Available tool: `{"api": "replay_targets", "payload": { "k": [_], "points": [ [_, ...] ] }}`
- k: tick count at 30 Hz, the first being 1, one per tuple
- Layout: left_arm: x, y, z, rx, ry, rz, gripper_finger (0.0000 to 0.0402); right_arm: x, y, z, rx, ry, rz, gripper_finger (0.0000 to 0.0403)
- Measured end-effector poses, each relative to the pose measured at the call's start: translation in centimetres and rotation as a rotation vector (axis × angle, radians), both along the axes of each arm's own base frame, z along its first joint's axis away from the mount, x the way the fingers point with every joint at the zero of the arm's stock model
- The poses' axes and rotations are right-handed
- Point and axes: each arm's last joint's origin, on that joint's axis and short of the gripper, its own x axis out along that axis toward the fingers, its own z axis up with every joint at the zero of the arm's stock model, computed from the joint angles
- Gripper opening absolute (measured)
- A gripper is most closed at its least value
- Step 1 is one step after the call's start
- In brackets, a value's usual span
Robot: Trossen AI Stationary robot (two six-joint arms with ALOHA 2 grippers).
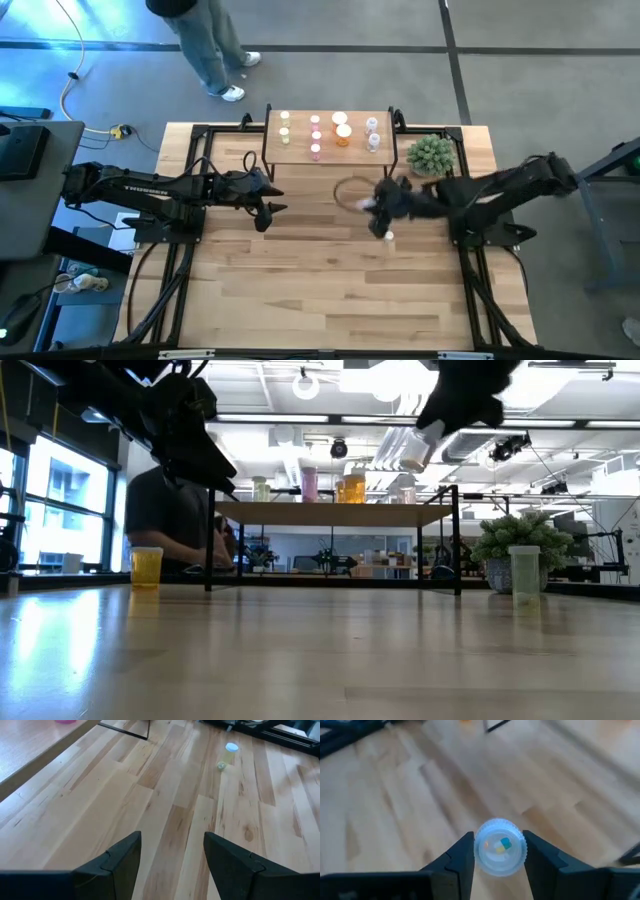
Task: Pick and place medicine bottles onto shelf by color
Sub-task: Put the transparent pill bottle aligned with the other transparent pill bottles on the shelf
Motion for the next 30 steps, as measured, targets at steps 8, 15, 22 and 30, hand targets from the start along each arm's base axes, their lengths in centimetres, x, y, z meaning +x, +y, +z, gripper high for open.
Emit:
{"api": "replay_targets", "payload": {
  "k": [8,15,22,30],
  "points": [
    [0.0,0.0,0.0,0.0,0.0,0.0,0.0207,-0.5,-5.9,4.8,-0.064,0.048,-0.068,0.0124],
    [0.0,0.0,0.0,0.0,0.0,0.0,0.0207,-2.3,-10.1,7.7,-0.026,0.088,-0.168,0.0124],
    [0.0,0.0,0.0,0.0,0.0,0.0,0.0207,-2.2,-13.0,7.5,0.101,0.104,-0.198,0.0124],
    [0.0,0.0,0.0,0.0,0.0,0.0,0.0207,0.5,-14.9,5.8,0.143,0.238,-0.18,0.0124]
  ]
}}
